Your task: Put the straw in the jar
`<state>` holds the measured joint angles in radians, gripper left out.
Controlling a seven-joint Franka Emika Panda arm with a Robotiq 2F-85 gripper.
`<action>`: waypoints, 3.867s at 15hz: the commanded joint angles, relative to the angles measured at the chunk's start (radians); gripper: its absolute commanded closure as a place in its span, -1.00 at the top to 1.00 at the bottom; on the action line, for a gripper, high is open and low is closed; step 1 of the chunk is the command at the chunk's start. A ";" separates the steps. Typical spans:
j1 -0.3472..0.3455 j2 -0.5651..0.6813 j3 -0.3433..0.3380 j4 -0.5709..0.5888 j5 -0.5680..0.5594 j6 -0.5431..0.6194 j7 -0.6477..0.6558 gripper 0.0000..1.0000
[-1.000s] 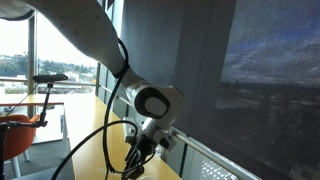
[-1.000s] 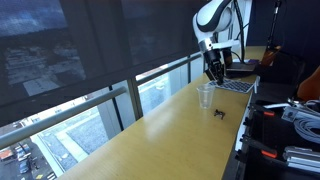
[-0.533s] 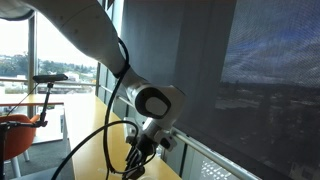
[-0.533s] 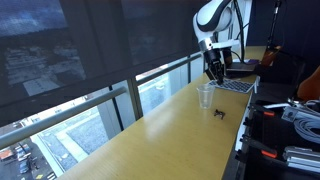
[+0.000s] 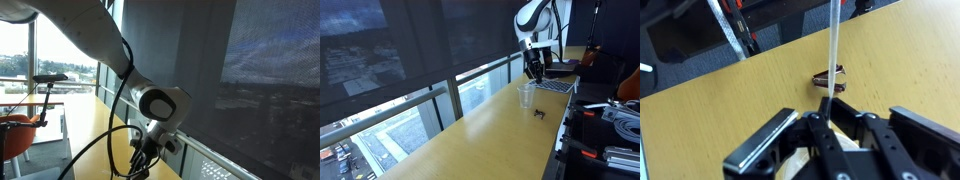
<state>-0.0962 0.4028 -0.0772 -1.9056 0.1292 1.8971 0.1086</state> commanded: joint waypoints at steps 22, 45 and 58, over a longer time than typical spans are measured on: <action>-0.109 0.146 0.009 0.203 0.230 -0.288 -0.096 -0.95; -0.108 0.161 0.011 0.239 0.254 -0.297 -0.114 1.00; 0.104 -0.363 0.074 -0.168 -0.106 -0.218 -0.227 1.00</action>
<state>-0.0051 0.1838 -0.0219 -1.9330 0.0964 1.6106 -0.0544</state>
